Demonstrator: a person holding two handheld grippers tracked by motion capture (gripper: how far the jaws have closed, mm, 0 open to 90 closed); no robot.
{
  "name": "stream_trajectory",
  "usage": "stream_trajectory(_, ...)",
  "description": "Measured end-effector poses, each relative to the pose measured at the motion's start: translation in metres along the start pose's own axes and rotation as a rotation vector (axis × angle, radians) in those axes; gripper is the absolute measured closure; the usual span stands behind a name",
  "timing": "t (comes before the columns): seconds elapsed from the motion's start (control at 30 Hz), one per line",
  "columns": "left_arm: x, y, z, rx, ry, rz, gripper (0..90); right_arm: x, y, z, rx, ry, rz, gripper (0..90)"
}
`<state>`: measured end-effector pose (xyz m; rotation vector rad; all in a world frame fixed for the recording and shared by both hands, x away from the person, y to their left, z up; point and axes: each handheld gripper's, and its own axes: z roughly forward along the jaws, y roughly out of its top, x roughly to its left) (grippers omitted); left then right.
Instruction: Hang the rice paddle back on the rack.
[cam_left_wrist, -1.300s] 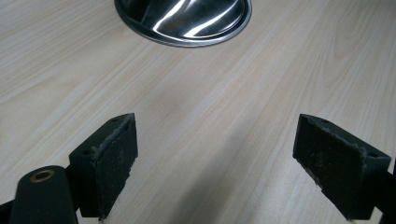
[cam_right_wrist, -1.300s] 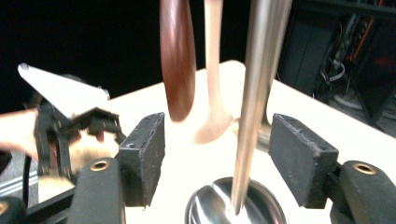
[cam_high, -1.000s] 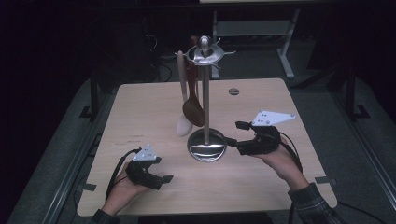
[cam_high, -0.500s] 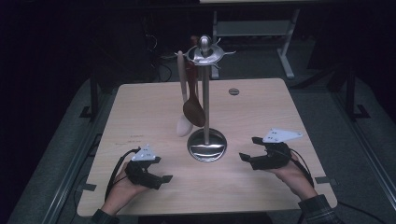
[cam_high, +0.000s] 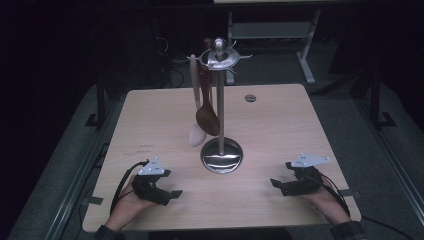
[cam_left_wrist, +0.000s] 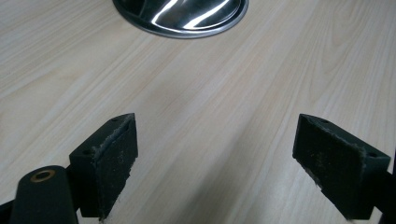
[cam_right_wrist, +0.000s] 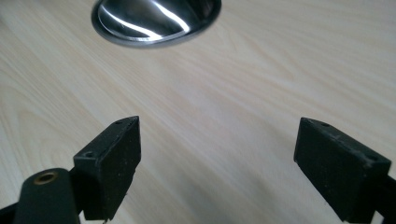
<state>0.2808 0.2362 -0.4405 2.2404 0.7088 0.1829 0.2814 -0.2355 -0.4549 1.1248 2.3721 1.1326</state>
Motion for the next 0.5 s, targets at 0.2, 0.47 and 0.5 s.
stream_trajectory(0.2, 0.0025, -0.0037, 0.0013, 0.023, 0.009, -0.004, 14.0, -0.0013, -0.0058, 0.0001, 0.021, -0.019, 0.011, 14.7)
stream_trajectory(0.47, 0.0017, -0.0027, 0.0024, 0.032, 0.008, 0.002, 14.1, -0.0001, -0.0051, 0.0003, 0.013, -0.020, 0.007, 14.3)
stream_trajectory(0.5, 0.0015, -0.0027, 0.0026, 0.027, 0.009, -0.003, 14.1, 0.0002, -0.0049, 0.0003, 0.010, -0.019, 0.006, 14.2)
